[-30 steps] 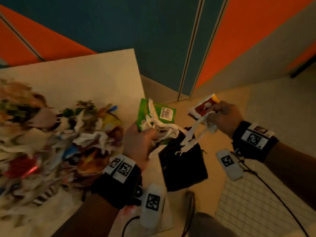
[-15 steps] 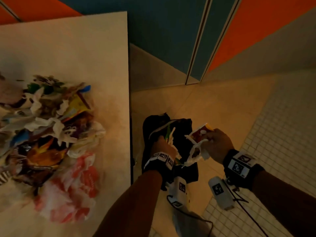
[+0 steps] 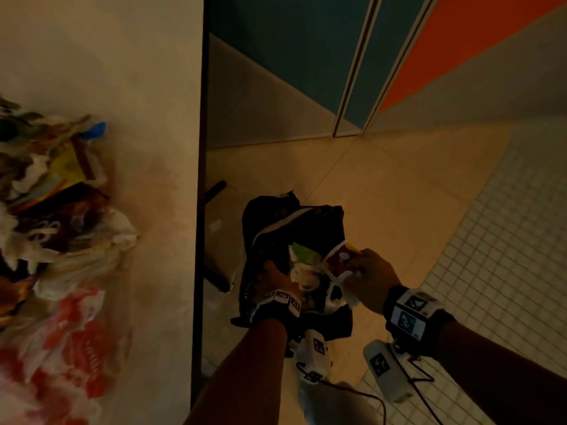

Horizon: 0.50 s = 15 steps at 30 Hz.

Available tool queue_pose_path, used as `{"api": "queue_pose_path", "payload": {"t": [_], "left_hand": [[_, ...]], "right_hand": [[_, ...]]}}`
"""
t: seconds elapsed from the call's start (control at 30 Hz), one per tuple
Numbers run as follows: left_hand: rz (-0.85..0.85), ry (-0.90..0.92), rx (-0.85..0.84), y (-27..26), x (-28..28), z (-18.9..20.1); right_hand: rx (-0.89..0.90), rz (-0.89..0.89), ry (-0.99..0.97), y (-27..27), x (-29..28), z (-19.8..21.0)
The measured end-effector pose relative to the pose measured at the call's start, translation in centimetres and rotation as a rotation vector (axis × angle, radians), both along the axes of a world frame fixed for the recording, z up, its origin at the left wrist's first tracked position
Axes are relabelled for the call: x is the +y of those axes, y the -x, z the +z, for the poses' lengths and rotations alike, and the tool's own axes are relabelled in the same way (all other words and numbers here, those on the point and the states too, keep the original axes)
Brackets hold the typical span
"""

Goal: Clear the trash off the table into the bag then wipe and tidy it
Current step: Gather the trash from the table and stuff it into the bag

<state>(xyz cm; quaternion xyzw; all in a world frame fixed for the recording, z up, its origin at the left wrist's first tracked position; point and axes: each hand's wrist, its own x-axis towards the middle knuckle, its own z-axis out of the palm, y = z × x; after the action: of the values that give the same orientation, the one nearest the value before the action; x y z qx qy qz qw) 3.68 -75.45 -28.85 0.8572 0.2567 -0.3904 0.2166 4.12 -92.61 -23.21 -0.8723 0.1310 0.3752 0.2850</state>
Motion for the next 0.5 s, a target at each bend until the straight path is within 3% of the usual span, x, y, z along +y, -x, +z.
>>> {"api": "queue_pose_path", "payload": {"t": [0.13, 0.23, 0.33, 0.5], "left_hand": [[0.213, 0.165, -0.066, -0.7, 0.4, 0.6], [0.191, 0.245, -0.156, -2.2, 0.8, 2.7], [0.226, 0.213, -0.177, -4.2, 1.2, 5.7], [0.287, 0.245, -0.301, -5.4, 1.8, 11.0]], "right_hand": [[0.033, 0.109, 0.051, -1.0, 0.9, -1.8], [0.039, 0.127, 0.058, -1.7, 2.0, -2.4], [0.080, 0.137, 0.011, -1.9, 2.6, -2.5], [0.058, 0.093, -0.037, -1.8, 2.1, -0.1]]}}
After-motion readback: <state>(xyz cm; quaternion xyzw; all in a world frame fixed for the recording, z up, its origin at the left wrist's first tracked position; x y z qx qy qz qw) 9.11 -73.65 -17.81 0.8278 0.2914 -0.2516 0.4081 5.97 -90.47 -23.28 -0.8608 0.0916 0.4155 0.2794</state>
